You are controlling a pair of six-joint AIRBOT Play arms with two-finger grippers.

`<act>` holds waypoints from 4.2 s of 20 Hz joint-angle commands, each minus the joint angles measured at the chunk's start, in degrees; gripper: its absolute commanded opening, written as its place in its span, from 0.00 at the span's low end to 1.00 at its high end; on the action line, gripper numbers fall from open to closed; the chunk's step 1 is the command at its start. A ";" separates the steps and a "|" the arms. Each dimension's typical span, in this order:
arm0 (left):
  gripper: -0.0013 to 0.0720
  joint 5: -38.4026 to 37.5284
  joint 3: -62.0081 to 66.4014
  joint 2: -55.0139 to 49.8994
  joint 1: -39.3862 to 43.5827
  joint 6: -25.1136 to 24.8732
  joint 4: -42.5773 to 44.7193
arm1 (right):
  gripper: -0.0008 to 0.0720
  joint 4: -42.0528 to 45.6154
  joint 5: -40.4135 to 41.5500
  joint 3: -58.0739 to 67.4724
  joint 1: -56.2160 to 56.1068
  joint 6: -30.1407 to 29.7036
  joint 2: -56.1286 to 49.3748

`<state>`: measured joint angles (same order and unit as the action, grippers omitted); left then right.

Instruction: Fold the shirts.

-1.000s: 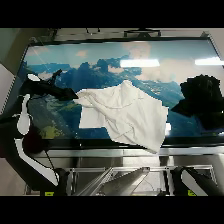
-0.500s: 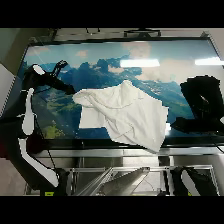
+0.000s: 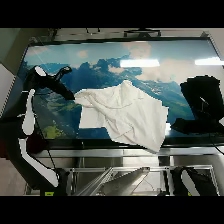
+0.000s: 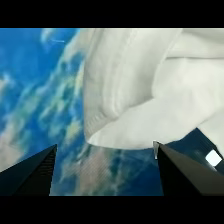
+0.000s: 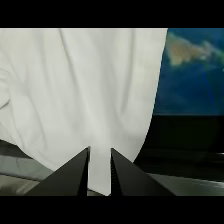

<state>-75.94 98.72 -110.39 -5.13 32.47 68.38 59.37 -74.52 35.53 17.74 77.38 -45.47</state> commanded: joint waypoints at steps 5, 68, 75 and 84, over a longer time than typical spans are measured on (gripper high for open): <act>0.70 12.72 -1.68 -1.44 4.96 -2.49 -1.01 | 0.23 1.77 -1.09 -0.46 0.02 2.71 -2.91; 0.05 -10.08 -18.14 40.92 -17.14 11.08 -63.80 | 0.03 -42.84 -2.25 29.40 -1.27 -24.59 -15.37; 0.05 -4.50 -29.11 18.53 -10.75 9.38 -50.82 | 0.51 -37.05 5.90 29.44 -6.29 -24.70 -43.58; 0.05 -7.61 -29.05 2.36 -19.80 9.46 -57.90 | 0.79 -29.97 5.53 29.62 -0.35 -24.63 -50.21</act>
<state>-81.69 69.84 -104.95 -22.63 42.06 11.53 26.02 -69.41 65.12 16.36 52.66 -94.67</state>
